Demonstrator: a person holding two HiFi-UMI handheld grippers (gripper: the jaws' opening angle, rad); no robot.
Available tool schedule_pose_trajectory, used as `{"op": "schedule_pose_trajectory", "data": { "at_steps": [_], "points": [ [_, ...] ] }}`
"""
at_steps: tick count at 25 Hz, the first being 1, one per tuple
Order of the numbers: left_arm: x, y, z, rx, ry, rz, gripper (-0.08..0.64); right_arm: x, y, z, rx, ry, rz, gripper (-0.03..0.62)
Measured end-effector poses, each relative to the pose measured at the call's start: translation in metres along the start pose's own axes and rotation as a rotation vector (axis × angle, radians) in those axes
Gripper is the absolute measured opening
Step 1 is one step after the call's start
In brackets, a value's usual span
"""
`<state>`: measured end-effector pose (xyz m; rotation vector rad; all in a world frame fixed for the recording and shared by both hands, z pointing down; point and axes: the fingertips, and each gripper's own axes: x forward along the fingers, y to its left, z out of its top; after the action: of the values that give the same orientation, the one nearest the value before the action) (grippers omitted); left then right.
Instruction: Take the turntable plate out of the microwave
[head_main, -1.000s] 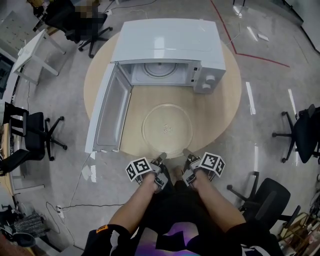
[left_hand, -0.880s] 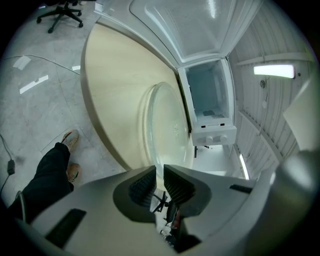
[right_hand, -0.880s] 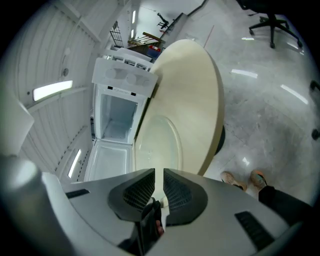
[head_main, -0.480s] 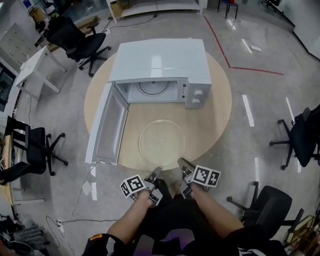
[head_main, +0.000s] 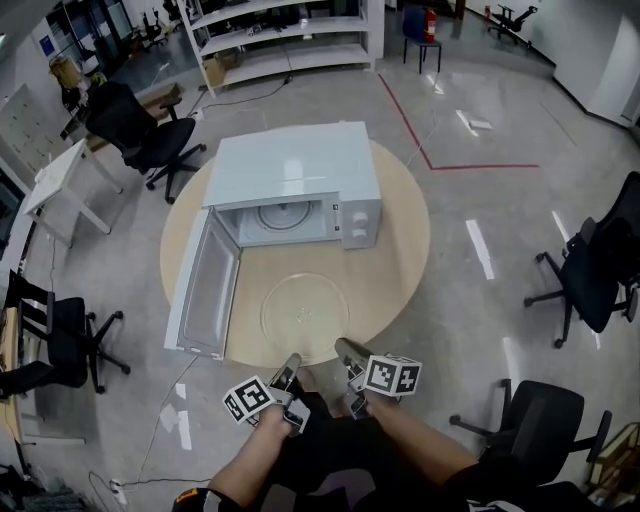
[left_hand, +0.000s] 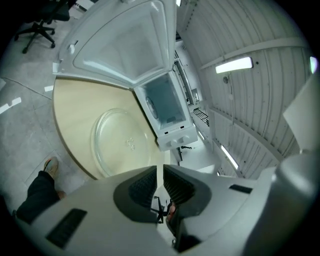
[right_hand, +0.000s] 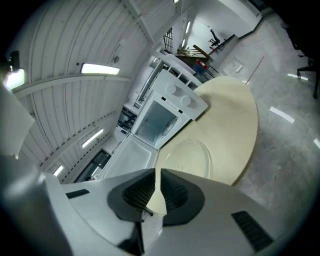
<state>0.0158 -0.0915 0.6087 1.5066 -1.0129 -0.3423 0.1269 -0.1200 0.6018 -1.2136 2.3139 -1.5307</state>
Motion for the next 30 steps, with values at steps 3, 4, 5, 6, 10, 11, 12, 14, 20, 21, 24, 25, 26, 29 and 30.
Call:
{"op": "schedule_pose_trajectory", "data": {
  "at_steps": [3, 4, 5, 6, 10, 11, 12, 14, 20, 21, 24, 25, 26, 29, 30],
  "points": [
    [-0.011, -0.011, 0.006, 0.079, -0.025, -0.004, 0.084, -0.008, 0.013, 0.002, -0.007, -0.026, 0.025, 0.043],
    [-0.014, -0.014, 0.008, 0.104, -0.029, -0.005, 0.084, -0.009, 0.016, 0.002, -0.004, -0.035, 0.032, 0.043],
    [-0.017, -0.017, 0.008, 0.107, -0.031, -0.008, 0.083, -0.011, 0.020, 0.001, 0.000, -0.043, 0.039, 0.043],
    [-0.019, -0.021, 0.006, 0.102, -0.031, -0.013, 0.083, -0.012, 0.023, 0.001, 0.002, -0.051, 0.044, 0.043],
    [-0.029, -0.032, 0.007, 0.156, -0.030, -0.024, 0.083, -0.015, 0.037, 0.001, -0.018, -0.083, 0.064, 0.043],
    [-0.031, -0.034, 0.008, 0.177, -0.032, -0.024, 0.083, -0.016, 0.041, 0.003, -0.030, -0.091, 0.062, 0.043],
    [-0.033, -0.036, 0.010, 0.199, -0.035, -0.023, 0.083, -0.018, 0.044, 0.004, -0.041, -0.100, 0.058, 0.043],
    [-0.039, -0.042, 0.016, 0.247, -0.044, -0.027, 0.077, -0.021, 0.051, 0.005, -0.060, -0.124, 0.045, 0.043],
    [-0.072, -0.066, 0.032, 0.420, -0.031, -0.096, 0.069, -0.031, 0.082, -0.005, -0.077, -0.204, 0.022, 0.043],
    [-0.078, -0.069, 0.032, 0.452, -0.022, -0.109, 0.069, -0.032, 0.089, -0.009, -0.087, -0.211, 0.018, 0.043],
    [-0.095, -0.077, 0.035, 0.553, -0.007, -0.137, 0.069, -0.036, 0.114, -0.020, -0.151, -0.234, 0.006, 0.043],
    [-0.101, -0.081, 0.036, 0.592, -0.005, -0.146, 0.069, -0.038, 0.123, -0.022, -0.177, -0.244, 0.000, 0.043],
    [-0.109, -0.086, 0.036, 0.633, -0.003, -0.155, 0.071, -0.042, 0.133, -0.025, -0.202, -0.255, -0.006, 0.042],
    [-0.135, -0.098, 0.036, 0.736, 0.001, -0.183, 0.071, -0.053, 0.161, -0.038, -0.258, -0.292, -0.032, 0.043],
    [-0.143, -0.101, 0.037, 0.763, 0.001, -0.190, 0.069, -0.056, 0.168, -0.042, -0.271, -0.306, -0.043, 0.043]
  ]
}}
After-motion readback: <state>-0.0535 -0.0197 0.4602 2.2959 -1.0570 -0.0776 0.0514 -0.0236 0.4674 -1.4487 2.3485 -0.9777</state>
